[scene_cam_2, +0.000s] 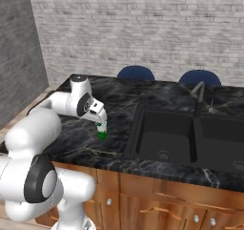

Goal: Gather the eggs and milk located in the vicinity of the sink area and place them right next to the bowl.

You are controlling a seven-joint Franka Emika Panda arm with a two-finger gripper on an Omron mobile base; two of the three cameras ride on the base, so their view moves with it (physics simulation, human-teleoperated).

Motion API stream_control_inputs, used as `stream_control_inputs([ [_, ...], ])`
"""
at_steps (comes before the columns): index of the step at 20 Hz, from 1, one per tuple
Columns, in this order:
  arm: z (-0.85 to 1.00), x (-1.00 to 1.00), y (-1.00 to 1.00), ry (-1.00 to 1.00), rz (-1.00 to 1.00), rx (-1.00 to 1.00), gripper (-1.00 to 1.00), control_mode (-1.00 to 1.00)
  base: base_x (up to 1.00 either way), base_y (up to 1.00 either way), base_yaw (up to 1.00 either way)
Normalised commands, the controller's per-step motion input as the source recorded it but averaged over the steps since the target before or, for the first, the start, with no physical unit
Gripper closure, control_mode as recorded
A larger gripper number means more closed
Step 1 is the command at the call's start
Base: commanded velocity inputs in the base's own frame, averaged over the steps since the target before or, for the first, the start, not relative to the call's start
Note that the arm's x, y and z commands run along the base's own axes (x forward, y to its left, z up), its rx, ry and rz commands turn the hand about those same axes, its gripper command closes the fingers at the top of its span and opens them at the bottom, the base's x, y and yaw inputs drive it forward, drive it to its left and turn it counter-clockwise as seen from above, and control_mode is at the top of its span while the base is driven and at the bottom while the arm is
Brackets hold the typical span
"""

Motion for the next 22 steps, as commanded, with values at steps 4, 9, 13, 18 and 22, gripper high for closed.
stream_control_inputs([
  [4,-0.13,0.00,0.00,0.00,-0.02,-0.04,-1.00,-1.00,0.00,0.00,0.00],
  [9,-0.04,0.06,0.00,0.00,-0.09,-0.04,-1.00,-1.00,0.00,0.00,0.00],
  [13,-0.05,0.13,-0.07,0.00,-0.05,-0.01,-1.00,-1.00,0.00,0.00,0.00],
  [18,-0.05,0.17,-0.06,0.00,-0.02,0.00,-1.00,-1.00,0.00,0.00,0.00],
  [22,-0.07,0.21,-0.01,0.00,0.00,0.00,-1.00,-1.00,0.00,0.00,0.00],
])
